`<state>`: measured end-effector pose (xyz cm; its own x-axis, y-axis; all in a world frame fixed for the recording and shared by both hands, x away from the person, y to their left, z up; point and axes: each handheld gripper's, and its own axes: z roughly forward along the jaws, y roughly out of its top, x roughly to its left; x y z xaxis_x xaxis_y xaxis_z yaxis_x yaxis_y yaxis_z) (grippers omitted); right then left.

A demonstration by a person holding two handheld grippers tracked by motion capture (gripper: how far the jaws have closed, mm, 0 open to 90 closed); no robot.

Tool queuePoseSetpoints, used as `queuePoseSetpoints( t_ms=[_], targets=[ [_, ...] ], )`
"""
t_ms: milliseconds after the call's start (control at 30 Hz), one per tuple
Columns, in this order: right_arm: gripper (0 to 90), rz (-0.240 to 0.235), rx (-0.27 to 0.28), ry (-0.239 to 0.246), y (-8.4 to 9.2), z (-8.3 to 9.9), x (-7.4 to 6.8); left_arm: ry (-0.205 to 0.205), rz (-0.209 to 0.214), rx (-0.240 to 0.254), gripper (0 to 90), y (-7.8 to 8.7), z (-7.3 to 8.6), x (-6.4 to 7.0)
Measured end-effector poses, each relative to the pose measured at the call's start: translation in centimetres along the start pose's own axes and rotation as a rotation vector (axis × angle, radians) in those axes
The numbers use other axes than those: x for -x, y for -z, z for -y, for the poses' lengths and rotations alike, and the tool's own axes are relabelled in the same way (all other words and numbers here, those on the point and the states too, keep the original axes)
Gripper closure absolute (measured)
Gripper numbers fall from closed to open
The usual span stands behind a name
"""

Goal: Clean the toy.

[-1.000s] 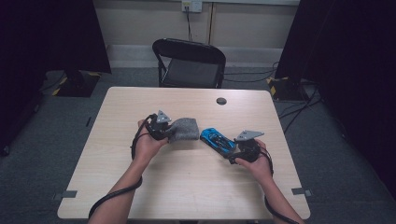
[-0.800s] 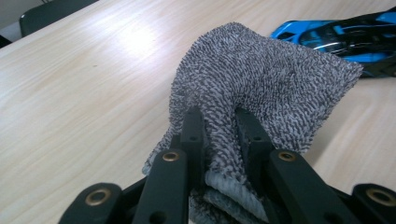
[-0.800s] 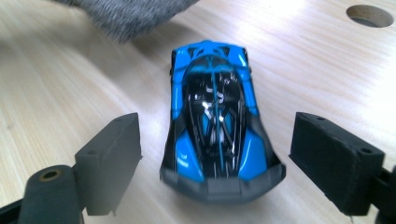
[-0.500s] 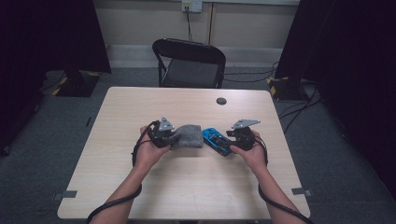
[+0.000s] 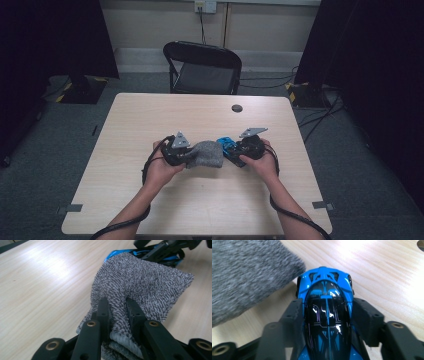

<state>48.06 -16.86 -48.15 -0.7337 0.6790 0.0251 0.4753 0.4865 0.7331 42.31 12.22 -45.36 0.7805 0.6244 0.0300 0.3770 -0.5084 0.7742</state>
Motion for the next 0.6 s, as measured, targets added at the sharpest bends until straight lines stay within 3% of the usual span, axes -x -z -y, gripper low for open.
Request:
queuePoseSetpoints(
  t_ms=[267, 600],
  targets=[
    [42.8, 0.005, -0.019, -0.003, 0.0, -0.3, -0.1, -0.043, 0.080, 0.013, 75.7, -0.3, 0.3, 2.9],
    [42.7, 0.006, -0.027, -0.018, 0.0, -0.3, -0.1, -0.080, 0.224, 0.042, 75.7, -1.3, -0.5, 6.4]
  ],
)
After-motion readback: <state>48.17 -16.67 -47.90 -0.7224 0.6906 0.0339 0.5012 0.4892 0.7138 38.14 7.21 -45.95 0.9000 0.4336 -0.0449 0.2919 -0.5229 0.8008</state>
